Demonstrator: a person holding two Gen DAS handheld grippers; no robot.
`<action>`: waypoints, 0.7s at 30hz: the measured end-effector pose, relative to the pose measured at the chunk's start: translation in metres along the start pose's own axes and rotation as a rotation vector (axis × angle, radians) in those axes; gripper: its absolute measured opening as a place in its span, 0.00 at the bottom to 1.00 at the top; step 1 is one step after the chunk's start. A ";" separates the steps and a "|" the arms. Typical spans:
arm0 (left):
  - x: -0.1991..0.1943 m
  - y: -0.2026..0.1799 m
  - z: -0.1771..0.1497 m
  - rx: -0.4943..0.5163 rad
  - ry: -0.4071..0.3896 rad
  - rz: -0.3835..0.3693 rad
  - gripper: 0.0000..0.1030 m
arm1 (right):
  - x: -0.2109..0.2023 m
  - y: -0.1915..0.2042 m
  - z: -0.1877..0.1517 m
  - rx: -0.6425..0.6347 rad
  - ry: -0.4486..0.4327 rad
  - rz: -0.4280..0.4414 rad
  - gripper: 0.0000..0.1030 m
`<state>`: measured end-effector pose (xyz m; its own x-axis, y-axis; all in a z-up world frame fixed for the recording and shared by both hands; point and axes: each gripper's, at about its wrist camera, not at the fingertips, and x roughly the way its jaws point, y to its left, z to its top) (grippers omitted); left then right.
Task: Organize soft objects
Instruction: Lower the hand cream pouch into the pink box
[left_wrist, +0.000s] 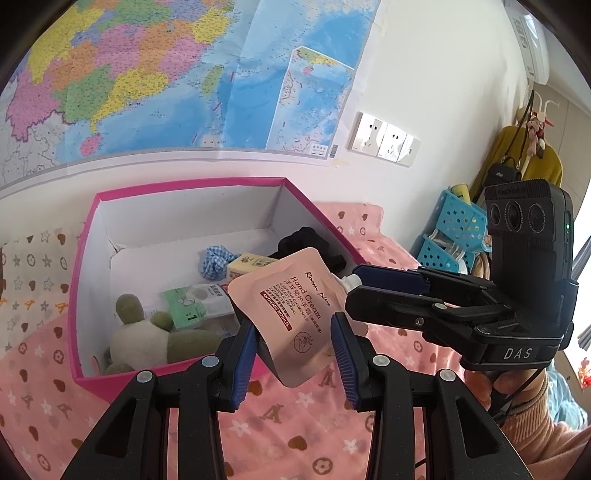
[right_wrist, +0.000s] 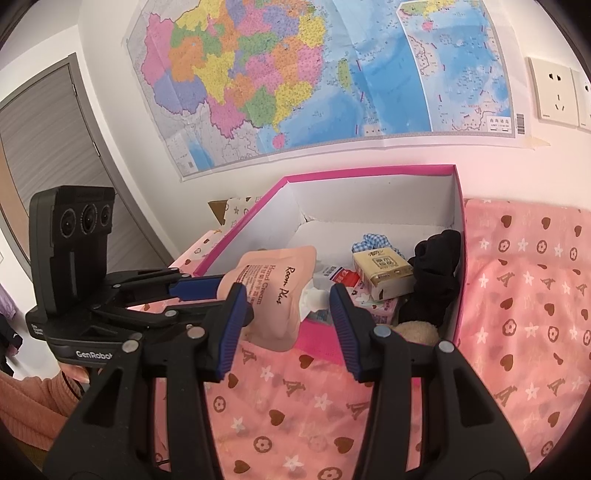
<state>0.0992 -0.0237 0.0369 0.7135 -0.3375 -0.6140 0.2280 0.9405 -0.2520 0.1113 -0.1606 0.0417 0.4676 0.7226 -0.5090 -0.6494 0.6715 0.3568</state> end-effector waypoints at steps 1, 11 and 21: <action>0.000 0.000 0.000 0.000 0.000 0.001 0.38 | 0.000 0.000 0.000 0.001 0.000 0.000 0.48; 0.002 0.002 0.003 -0.001 -0.001 0.007 0.38 | 0.001 0.000 0.003 -0.001 0.000 0.002 0.48; 0.005 0.002 0.005 0.002 -0.002 0.012 0.38 | 0.003 -0.003 0.007 -0.003 -0.001 0.003 0.48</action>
<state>0.1068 -0.0229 0.0369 0.7171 -0.3263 -0.6158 0.2208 0.9445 -0.2434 0.1183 -0.1593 0.0446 0.4666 0.7248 -0.5069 -0.6527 0.6689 0.3558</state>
